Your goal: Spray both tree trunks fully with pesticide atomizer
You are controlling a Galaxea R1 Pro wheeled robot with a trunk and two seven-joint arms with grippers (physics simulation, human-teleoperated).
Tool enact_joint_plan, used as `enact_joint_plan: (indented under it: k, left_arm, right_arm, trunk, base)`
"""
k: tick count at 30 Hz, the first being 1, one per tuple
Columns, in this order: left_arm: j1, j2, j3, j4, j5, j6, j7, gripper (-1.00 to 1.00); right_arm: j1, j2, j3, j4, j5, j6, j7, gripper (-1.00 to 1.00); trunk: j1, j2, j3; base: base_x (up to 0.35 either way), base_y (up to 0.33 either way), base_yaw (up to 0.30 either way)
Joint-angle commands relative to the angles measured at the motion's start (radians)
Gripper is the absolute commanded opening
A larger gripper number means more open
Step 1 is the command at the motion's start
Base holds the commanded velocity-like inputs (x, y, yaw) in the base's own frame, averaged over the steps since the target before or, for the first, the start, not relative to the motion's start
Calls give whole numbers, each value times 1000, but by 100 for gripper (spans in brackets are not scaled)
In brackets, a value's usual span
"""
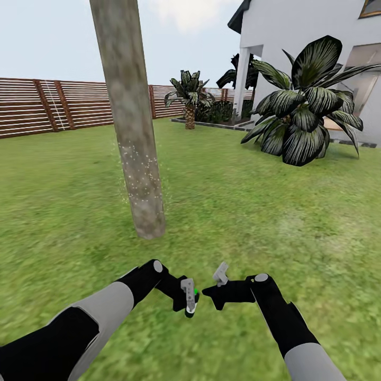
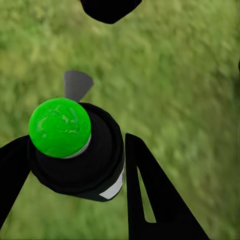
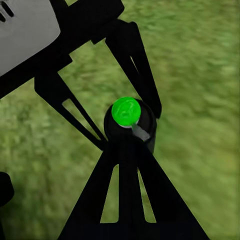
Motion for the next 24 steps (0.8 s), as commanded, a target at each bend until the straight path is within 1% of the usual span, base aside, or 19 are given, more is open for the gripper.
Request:
enact_joint_plan:
  k: [1, 6, 12, 14, 16, 17, 24]
  left_arm:
    - [0, -1, 0, 0, 0, 0, -1, -100]
    - [0, -12, -1, 0, 2, 0, -2, -100]
    - [0, -14, -1, 0, 2, -2, -2, -100]
    - [0, -14, -1, 0, 2, -19, -3, -100]
    - [0, -14, -1, 0, 2, -39, -40, -100]
    - [0, -14, -1, 0, 2, -41, -49, -100]
    - [0, -14, 0, 0, 2, -43, -59, -100]
  right_arm:
    - [0, 0, 0, 0, 0, 0, 0, -100]
    - [0, 0, 0, 0, 0, 0, 0, -100]
    - [0, 0, 0, 0, 0, 0, 0, -100]
    - [0, 0, 0, 0, 0, 0, 0, -100]
    - [0, 0, 1, 0, 0, 0, 0, -100]
    - [0, 0, 1, 0, 0, 0, 0, -100]
    - [0, 0, 1, 0, 0, 0, 0, -100]
  trunk:
    - [0, 0, 0]
    - [0, 0, 0]
    - [0, 0, 0]
    - [0, 0, 0]
    - [0, 0, 0]
    - [0, 0, 0]
    - [0, 0, 0]
  base:
    - [0, 0, 0]
    - [0, 0, 0]
    - [0, 0, 0]
    - [0, 0, 0]
    - [0, 0, 0]
    - [0, 0, 0]
    - [0, 0, 0]
